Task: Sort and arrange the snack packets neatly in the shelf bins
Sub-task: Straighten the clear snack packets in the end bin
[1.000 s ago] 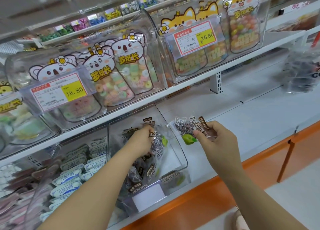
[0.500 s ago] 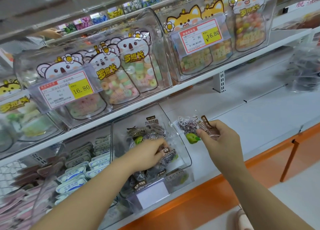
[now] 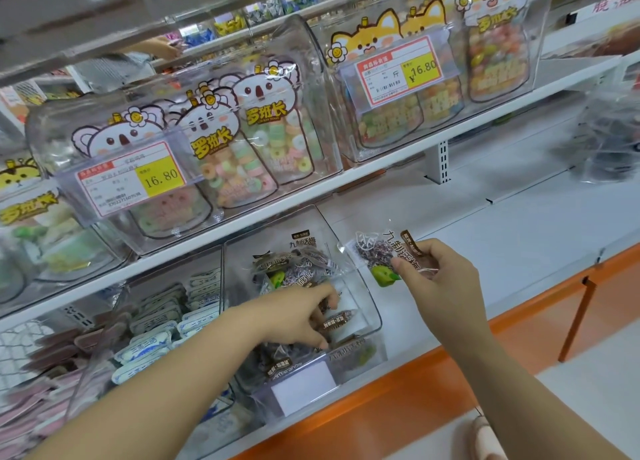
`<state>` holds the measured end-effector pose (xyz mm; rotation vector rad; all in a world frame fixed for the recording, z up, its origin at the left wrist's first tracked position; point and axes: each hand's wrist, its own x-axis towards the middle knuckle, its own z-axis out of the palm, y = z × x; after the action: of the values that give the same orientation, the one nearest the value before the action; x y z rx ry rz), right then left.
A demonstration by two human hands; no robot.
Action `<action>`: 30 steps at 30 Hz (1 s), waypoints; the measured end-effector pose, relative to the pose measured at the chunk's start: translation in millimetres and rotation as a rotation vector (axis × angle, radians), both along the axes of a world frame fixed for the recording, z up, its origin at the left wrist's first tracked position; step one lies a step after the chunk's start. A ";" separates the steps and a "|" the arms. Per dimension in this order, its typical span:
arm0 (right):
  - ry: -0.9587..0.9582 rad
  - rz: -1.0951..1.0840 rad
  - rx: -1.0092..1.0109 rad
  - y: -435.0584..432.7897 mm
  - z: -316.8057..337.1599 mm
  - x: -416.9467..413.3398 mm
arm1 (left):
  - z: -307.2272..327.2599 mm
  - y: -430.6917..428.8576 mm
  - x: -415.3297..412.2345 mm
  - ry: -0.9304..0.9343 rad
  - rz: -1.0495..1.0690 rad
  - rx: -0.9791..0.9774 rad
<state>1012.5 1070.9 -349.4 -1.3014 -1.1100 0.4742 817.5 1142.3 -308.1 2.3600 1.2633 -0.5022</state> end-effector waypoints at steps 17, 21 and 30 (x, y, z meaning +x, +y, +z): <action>-0.037 -0.011 -0.006 3.6 0.7 -1.8 | -13.1 2.0 17.9 0.214 -0.328 0.469; -0.043 -0.016 0.000 3.8 -0.2 -1.3 | -18.2 2.5 22.7 0.223 -0.356 0.479; -0.034 0.000 0.001 2.8 2.6 -1.5 | -19.5 14.2 12.1 0.034 -0.206 0.419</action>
<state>1011.0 1073.7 -346.7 -1.3132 -1.1377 0.4533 829.5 1156.5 -327.6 2.8620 1.2439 -0.3672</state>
